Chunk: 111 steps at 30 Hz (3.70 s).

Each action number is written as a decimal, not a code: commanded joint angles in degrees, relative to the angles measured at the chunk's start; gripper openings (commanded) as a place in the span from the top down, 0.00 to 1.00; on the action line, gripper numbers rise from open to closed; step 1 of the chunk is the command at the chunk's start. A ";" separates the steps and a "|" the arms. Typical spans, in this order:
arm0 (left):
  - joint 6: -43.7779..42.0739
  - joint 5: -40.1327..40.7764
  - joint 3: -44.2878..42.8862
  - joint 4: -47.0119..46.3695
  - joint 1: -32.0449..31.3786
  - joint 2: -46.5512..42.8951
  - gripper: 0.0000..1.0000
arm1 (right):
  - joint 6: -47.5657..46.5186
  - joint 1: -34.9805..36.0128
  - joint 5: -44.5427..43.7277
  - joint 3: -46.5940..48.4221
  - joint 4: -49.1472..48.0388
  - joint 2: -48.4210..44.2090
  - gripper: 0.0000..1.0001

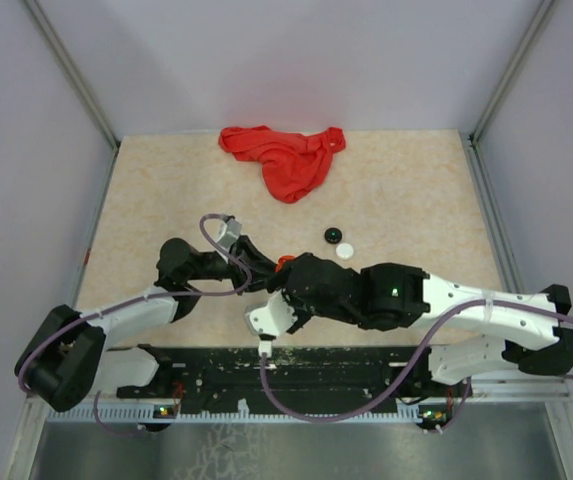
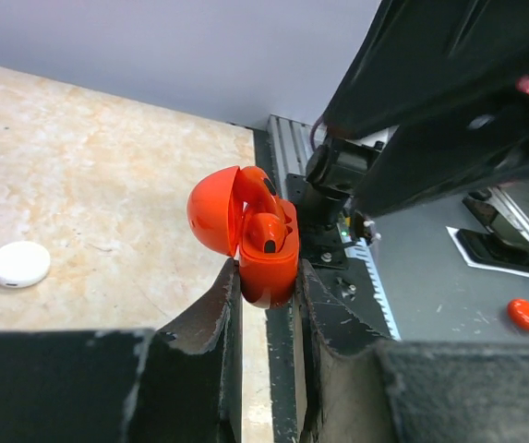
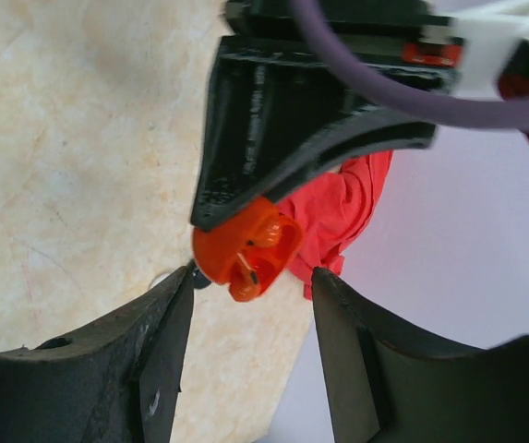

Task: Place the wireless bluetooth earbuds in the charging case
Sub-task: Place the earbud in the charging case.

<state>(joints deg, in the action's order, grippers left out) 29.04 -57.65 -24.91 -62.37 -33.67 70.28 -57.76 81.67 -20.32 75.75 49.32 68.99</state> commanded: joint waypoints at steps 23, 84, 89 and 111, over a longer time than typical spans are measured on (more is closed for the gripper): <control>-19.55 19.78 10.23 -22.29 0.71 1.76 0.99 | 78.46 -24.84 6.85 -1.51 -22.34 -5.95 0.52; -19.08 21.68 7.50 -15.36 -1.13 -2.87 1.00 | 77.64 -26.09 18.96 -10.80 -33.13 -2.21 0.81; -17.55 20.28 7.57 -16.80 -1.13 -2.35 0.99 | 75.19 -26.12 19.23 -10.35 -31.83 -2.80 0.66; -16.14 8.95 5.30 -6.71 -1.05 -4.21 0.99 | 66.79 -37.96 51.38 -3.33 -24.36 -1.30 0.26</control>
<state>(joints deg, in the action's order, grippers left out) 11.64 -43.77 -17.32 -69.80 -34.41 66.74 10.00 45.76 19.20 70.85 27.81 65.82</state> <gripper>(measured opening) 0.260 0.720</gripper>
